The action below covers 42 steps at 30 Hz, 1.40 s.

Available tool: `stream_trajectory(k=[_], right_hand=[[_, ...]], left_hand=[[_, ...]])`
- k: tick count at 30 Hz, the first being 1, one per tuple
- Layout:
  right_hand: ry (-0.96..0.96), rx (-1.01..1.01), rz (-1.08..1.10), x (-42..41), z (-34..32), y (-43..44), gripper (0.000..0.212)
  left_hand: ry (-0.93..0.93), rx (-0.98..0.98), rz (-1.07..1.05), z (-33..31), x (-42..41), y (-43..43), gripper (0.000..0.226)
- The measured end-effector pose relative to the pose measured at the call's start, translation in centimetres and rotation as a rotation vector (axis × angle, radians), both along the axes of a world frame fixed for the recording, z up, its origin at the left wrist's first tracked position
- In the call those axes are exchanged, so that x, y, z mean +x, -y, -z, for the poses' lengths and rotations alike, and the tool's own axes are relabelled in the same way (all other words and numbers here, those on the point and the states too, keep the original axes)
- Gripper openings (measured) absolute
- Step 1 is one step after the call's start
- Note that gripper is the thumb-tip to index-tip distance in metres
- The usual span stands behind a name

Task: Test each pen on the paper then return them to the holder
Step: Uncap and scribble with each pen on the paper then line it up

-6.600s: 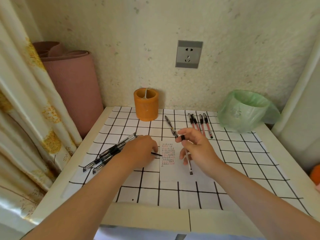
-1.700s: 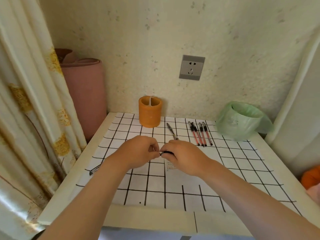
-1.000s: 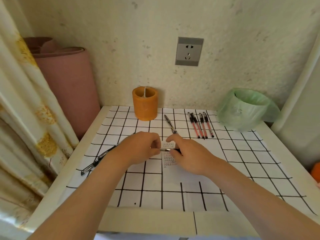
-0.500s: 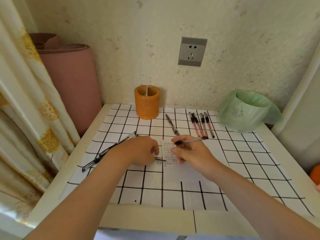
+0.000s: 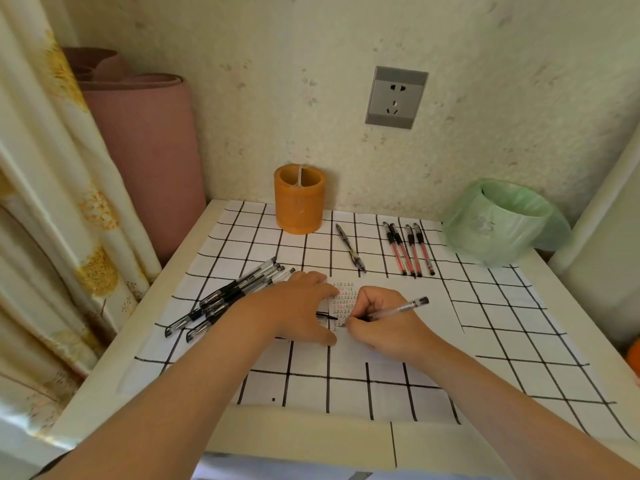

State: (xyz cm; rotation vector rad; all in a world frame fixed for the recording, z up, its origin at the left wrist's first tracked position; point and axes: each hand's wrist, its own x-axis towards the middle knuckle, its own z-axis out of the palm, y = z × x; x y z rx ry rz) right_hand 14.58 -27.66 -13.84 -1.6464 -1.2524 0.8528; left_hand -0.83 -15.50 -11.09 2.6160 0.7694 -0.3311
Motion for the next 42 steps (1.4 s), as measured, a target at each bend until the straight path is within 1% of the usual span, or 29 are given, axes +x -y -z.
stream_trajectory(k=[2,7,12,23,27,32,42], right_hand=[[0.077,0.038,-0.027,-0.06,0.21,-0.05,0.016],[0.117,0.09,-0.072,0.11,0.69,-0.19,0.016],[0.121,0.077,-0.073,0.07,0.77,-0.16,0.019],[0.112,0.079,-0.103,-0.24,0.41,-0.12,0.021],[0.14,0.076,-0.094,-0.27,0.39,-0.15,0.031],[0.14,0.092,-0.074,-0.29,0.37,0.05,0.034],[0.162,0.077,-0.095,-0.24,0.29,0.15,0.026]], left_hand=[[0.013,0.015,0.007,0.25,-0.04,-0.07,0.093],[0.043,0.019,0.021,0.49,-0.01,-0.3,0.096],[0.024,0.044,0.025,0.33,0.15,-0.07,0.089],[0.013,0.044,0.014,0.48,0.54,-0.1,0.091],[0.011,0.04,0.011,0.47,0.52,-0.05,0.09],[0.009,0.044,0.015,0.44,0.64,-0.01,0.089],[0.003,0.039,0.009,0.32,0.64,0.1,0.09]])
